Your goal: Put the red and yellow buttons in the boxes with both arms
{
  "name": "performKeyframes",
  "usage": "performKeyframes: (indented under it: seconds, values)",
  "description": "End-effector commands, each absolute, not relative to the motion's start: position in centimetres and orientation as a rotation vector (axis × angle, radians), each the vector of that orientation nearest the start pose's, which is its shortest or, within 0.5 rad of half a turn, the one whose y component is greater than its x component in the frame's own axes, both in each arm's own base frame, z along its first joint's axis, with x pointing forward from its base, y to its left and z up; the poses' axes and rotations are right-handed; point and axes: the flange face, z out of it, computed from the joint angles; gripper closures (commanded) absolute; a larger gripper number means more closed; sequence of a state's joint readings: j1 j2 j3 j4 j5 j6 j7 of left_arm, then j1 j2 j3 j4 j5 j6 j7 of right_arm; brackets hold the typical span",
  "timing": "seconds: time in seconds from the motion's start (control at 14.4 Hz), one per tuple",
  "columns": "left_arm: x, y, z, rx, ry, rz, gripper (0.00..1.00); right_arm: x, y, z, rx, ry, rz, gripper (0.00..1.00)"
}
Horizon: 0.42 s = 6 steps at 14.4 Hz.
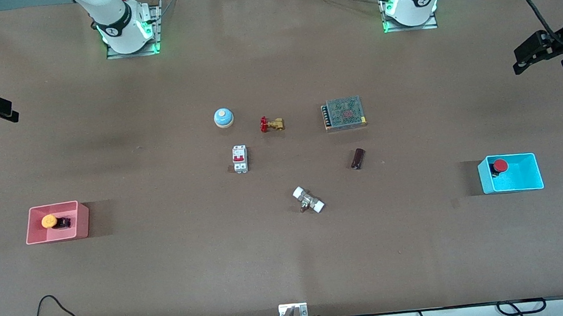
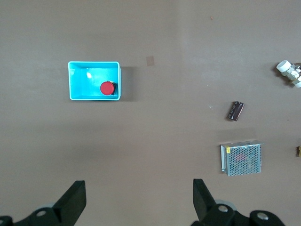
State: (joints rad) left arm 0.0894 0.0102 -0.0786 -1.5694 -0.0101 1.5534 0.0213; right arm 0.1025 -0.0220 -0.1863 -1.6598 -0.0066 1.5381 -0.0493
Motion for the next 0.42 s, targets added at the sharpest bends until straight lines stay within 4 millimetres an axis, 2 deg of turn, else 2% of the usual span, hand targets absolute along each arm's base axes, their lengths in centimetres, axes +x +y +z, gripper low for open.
performKeyframes:
  seconds: [0.0,0.35]
  values:
    - [56.00,1.28,61.95,-3.168,0.040,0.054,0.00,53.31,-4.49,59.81,-3.135,0.057,0.150,0.00]
    - [56.06,1.16,61.73,-3.155,0.012,0.060,0.00,53.25,-4.49,59.88,-3.135,0.057,0.150,0.00]
